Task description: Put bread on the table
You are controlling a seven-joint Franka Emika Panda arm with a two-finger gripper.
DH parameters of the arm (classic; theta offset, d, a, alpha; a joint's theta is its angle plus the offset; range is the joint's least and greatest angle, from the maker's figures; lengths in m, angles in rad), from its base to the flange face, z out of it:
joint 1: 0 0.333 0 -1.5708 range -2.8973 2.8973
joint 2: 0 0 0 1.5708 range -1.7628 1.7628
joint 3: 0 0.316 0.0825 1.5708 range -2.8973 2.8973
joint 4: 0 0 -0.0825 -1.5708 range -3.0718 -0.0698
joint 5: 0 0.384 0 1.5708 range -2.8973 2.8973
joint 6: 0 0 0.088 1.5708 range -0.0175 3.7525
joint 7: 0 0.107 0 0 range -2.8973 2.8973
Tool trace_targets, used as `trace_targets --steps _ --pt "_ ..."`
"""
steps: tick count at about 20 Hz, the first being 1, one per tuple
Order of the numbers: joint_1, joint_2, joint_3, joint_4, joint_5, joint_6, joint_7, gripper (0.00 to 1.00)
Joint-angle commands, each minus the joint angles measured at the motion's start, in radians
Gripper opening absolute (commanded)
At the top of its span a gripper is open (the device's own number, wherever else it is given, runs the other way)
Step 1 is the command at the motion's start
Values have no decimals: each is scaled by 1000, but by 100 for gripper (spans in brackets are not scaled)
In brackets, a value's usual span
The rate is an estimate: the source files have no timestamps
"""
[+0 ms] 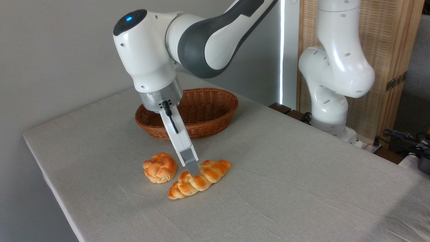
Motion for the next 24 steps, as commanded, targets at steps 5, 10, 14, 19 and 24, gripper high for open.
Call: trace_targets --steps 5,10,14,19,24 --pt "69 -128 -9 88 8 -99 -137 100" --pt "123 -130 -84 287 4 -292 -327 100" --pt "123 -99 -84 306 -2 -252 -396 100" --pt "123 -99 -70 306 -5 -185 -395 100" --pt "122 -91 -89 306 -7 -186 -398 100"
